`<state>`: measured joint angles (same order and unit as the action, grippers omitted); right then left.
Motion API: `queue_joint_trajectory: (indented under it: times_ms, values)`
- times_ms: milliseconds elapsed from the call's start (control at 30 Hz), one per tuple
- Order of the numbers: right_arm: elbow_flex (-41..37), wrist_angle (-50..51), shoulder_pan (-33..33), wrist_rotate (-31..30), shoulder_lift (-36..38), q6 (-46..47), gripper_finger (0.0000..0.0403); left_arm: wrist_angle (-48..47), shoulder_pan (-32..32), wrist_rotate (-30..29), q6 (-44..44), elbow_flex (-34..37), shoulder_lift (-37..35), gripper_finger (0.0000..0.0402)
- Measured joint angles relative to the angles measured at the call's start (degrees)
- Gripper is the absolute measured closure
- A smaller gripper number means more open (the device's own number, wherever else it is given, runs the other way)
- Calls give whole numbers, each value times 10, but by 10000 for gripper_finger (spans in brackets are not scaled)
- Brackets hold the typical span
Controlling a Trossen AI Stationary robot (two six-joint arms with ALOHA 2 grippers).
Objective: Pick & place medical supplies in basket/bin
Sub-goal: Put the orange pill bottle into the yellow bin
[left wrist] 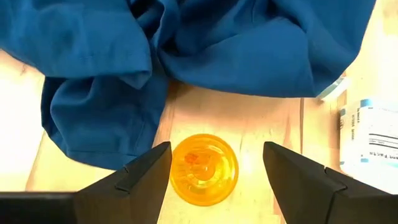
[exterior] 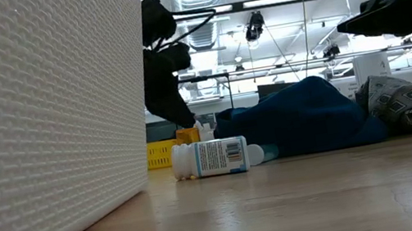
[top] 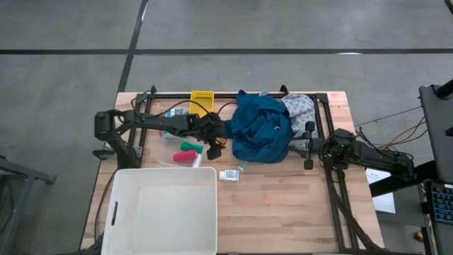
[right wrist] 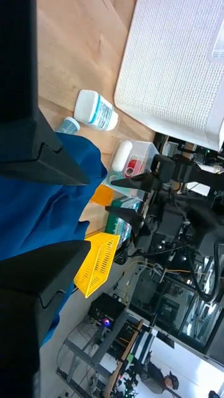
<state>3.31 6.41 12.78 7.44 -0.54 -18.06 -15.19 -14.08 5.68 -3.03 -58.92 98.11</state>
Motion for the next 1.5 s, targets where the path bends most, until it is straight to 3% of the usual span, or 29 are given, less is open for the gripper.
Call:
queue_joint_trajectory:
  times_ms: [1500]
  values:
    - [0, 0, 0, 0, 0, 0, 255, -29, -11, 20, -15, -14, 5, 146]
